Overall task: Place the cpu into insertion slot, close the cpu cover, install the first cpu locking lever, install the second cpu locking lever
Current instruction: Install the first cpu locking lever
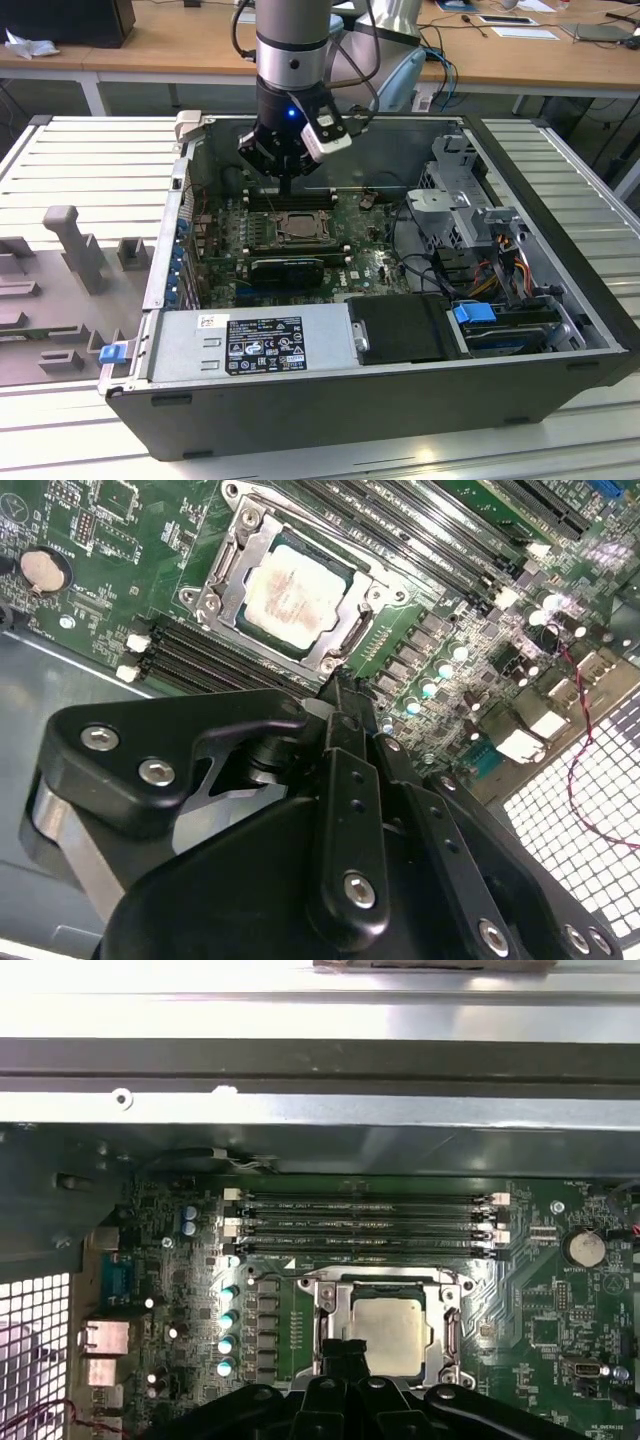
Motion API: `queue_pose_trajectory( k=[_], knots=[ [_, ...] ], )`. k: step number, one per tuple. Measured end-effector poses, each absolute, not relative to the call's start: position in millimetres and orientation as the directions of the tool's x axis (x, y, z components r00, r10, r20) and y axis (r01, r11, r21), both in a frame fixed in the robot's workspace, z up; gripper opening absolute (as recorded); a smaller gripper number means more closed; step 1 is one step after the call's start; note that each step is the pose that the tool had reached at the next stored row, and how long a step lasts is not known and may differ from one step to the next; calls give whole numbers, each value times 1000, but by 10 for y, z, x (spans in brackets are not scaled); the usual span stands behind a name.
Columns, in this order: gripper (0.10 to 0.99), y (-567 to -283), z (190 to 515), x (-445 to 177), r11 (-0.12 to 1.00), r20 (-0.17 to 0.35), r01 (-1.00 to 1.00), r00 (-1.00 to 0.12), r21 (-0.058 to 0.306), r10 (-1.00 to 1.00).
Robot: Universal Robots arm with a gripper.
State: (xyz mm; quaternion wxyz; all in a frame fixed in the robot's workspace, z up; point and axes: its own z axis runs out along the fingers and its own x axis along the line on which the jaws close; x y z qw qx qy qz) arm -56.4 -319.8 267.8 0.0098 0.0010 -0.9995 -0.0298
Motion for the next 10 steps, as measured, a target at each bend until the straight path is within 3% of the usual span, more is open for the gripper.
queue_pose_trajectory(
  k=[10],
  knots=[
    [106, -3197, 2678, -590, 998, 19, 15, -1000, 60, 14]
  ],
)
